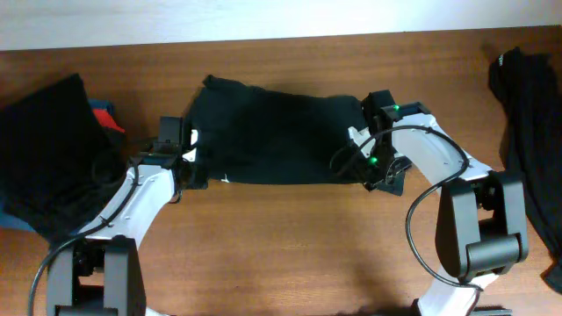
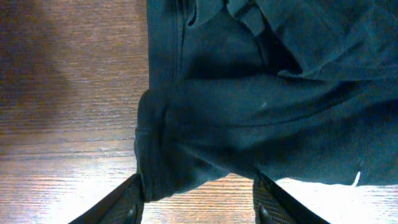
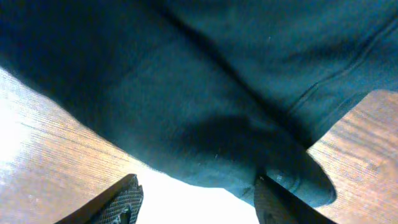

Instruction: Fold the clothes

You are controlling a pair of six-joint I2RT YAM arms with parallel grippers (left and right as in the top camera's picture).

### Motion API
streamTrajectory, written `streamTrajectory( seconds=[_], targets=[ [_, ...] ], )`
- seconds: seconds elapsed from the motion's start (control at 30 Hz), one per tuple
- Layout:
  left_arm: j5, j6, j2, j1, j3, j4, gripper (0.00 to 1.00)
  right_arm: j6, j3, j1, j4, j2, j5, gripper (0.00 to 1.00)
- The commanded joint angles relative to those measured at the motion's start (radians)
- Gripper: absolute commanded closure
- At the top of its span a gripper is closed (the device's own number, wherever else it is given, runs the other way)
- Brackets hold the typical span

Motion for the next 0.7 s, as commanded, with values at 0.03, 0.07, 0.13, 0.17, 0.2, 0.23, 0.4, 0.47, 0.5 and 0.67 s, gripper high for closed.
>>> streamTrajectory(
  seconds=[0.03,0.07,0.13,0.17,0.2,0.23,0.4,0.47,0.5,0.67],
  targets=[
    [0.014,0.002,0.007,-0.003,-0.003,0.002,0.44,-0.011,-0.013,0.006,0.022,0.022,0.019,0.39],
    [0.014,0.002,0.007,-0.003,-0.003,0.002,0.44,-0.01,-0.019,0.006,0.032,0.023,0.019,0.43],
    [0.014,0.002,0.007,-0.003,-0.003,0.002,0.44,-0.01,-0.035,0.006,0.05,0.023,0.019,0.52],
    [0.014,0.002,0.007,-0.003,-0.003,0.002,0.44,-0.01,-0.045,0.006,0.059,0.023,0.019,0.55],
    [0.014,0.002,0.007,-0.003,-0.003,0.002,0.44,-0.01,-0.056,0.006,0.068,0.023,0.019,0.6],
    [0.014,0.002,0.007,-0.003,-0.003,0.002,0.44,-0.01,-0.066,0.006,0.076,0.023,0.02,0.66],
    [0.014,0.002,0.007,-0.003,-0.003,0.002,0.44,0.041,-0.074,0.006,0.127,0.023,0.085,0.96],
    [0.014,0.002,0.007,-0.003,-0.003,0.002,0.44,0.084,-0.062,0.006,0.142,0.023,0.174,0.96],
    [0.014,0.002,0.007,-0.003,-0.003,0.002,0.44,0.096,-0.051,0.006,0.15,0.023,0.204,0.96],
    [0.014,0.002,0.007,-0.003,-0.003,0.002,0.44,0.096,0.006,0.006,0.218,0.023,0.224,0.78]
  ],
)
